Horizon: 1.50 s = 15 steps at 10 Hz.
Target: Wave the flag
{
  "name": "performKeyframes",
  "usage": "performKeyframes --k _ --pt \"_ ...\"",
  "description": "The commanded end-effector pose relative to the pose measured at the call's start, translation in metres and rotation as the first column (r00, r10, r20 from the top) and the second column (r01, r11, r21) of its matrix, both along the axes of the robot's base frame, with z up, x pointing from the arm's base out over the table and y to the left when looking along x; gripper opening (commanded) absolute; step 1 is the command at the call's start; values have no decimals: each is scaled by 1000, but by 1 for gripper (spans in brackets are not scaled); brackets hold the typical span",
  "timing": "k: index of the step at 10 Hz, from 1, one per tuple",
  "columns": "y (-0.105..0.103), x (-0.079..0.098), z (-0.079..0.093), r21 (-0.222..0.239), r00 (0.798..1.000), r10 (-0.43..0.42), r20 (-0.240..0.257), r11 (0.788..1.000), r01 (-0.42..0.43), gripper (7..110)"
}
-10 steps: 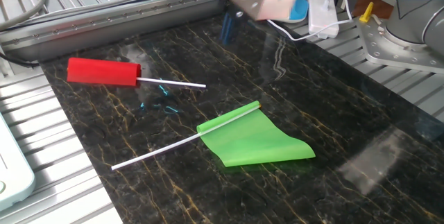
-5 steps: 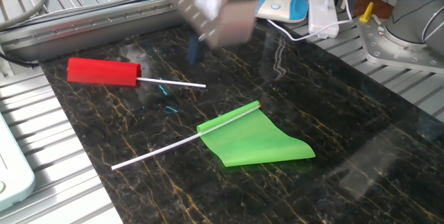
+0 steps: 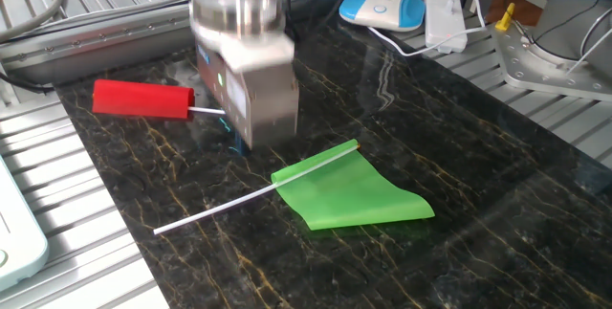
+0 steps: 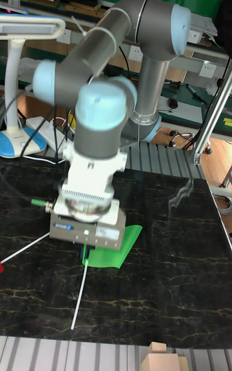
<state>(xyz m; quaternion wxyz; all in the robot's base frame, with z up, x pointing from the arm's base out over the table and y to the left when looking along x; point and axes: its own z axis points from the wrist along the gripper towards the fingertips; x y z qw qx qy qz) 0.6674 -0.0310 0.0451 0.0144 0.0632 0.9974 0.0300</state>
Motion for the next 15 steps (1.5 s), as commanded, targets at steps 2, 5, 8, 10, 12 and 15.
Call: performKeyframes --k 2,5,8,10,12,15 --pt "11 -3 -46 18 999 -45 4 999 45 7" --pt "19 -1 -48 31 1000 -15 22 999 14 7" --pt "20 -1 -39 22 998 40 48 999 -41 7" --pt "12 -1 -48 -2 997 54 46 999 -54 7" --pt "11 -1 -52 -2 997 63 47 998 -63 7" --pt "16 -1 -51 22 995 88 49 996 -89 7"
